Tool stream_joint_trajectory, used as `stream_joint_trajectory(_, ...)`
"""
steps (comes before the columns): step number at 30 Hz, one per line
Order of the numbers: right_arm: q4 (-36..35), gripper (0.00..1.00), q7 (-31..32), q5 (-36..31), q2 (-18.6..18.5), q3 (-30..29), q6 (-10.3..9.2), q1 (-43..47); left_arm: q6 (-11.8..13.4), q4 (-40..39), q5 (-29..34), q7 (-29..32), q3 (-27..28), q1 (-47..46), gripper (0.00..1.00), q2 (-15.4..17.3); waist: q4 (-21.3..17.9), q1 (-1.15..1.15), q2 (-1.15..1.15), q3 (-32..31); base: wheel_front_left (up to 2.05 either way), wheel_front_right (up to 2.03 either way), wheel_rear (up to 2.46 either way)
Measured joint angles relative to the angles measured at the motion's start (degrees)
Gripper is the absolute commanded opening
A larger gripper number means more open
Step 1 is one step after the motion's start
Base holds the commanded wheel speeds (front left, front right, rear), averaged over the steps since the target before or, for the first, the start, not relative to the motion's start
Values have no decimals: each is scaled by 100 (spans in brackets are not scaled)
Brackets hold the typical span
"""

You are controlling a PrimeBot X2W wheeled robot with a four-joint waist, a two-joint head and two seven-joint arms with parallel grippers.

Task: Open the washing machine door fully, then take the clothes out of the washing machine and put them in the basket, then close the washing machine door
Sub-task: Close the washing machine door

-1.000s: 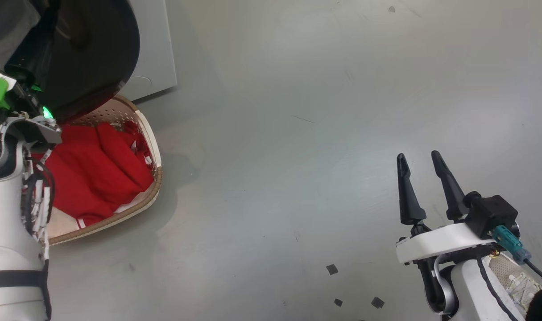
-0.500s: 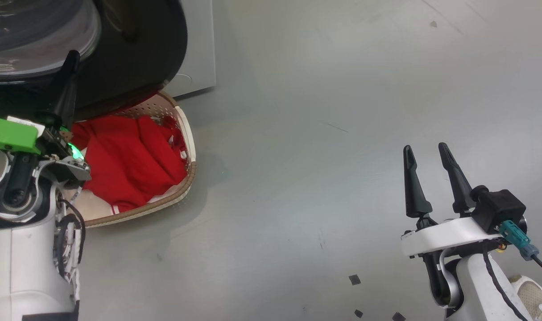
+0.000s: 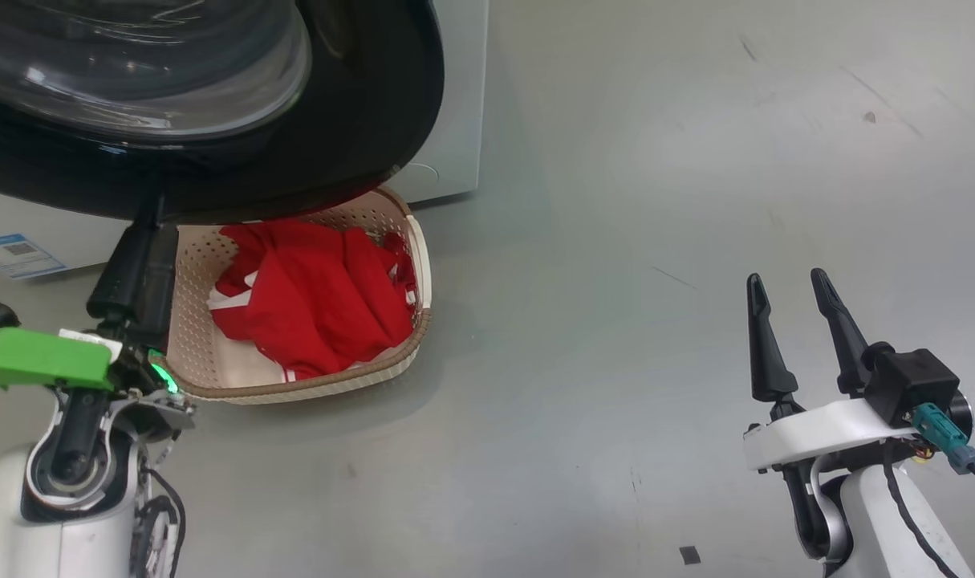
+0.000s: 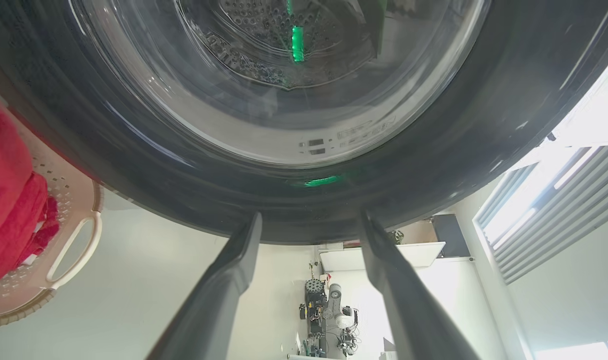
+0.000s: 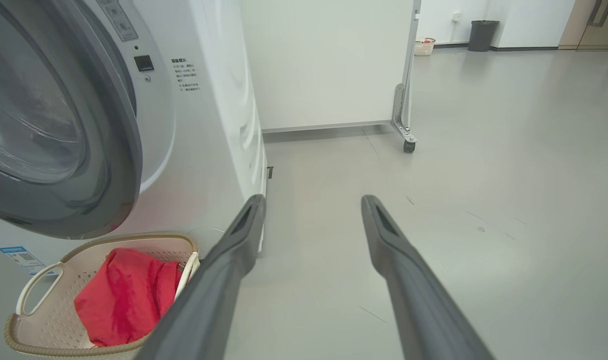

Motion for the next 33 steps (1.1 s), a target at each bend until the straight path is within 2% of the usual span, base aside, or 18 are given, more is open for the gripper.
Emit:
stream_joint_trajectory(4, 44, 100, 1, -7, -57, -62, -1, 119, 0, -275, 144, -63, -113, 322, 100, -7, 163, 0, 0, -186, 0, 0, 0)
stream_joint_trajectory(9, 75, 100, 1, -49, -130, -137, -8, 246, 0, -621, 679, -289, -260, 608, 100, -2, 350, 0, 0, -424, 0, 0, 0)
stream_joint_trajectory(12, 77, 100, 1, -62, -138, -155, -8, 312, 0, -827, 1217, -433, -430, 773, 100, 83, 453, 0, 0, -560, 0, 0, 0)
stream_joint_trajectory(16, 85, 100, 1, -81, -156, -157, -9, 379, -1, -1116, 1958, -780, -589, 1015, 100, 380, 560, 0, 0, -738, 0, 0, 0)
stream_joint_trajectory(20, 77, 100, 0, -98, -171, -178, -60, 485, -3, -1380, 3036, -1167, -887, 1136, 100, 803, 655, 0, 0, -886, 0, 0, 0)
stream_joint_trajectory(21, 59, 100, 1, -101, -176, -179, -60, 525, -4, -1451, 3695, -1376, -1048, 1224, 100, 1077, 695, 0, 0, -953, 0, 0, 0)
stream_joint_trajectory(22, 59, 100, 1, -104, -179, -179, -60, 547, -4, -1458, 4021, -1490, -1109, 1286, 100, 1213, 714, 0, 0, -984, 0, 0, 0)
stream_joint_trajectory(24, 55, 100, 1, -104, -185, -180, -62, 581, -4, -1443, 4455, -1704, -1161, 1440, 100, 1356, 746, 0, 0, -1043, 0, 0, 0)
stream_joint_trajectory(28, 26, 100, 0, -104, -204, -182, -67, 646, -5, -1249, 5202, -2003, -1256, 1780, 100, 1468, 799, 0, 0, -1139, 0, 0, 0)
stream_joint_trajectory(31, 23, 100, 1, -105, -208, -183, -102, 706, 13, -1134, 5472, -2187, -1316, 1973, 100, 1450, 827, 0, 0, -1193, 0, 0, 0)
stream_joint_trajectory(33, 21, 100, 1, -105, -212, -192, -104, 747, 118, -1083, 5671, -2313, -1376, 2061, 100, 1430, 843, 0, 0, -1240, 0, 0, 0)
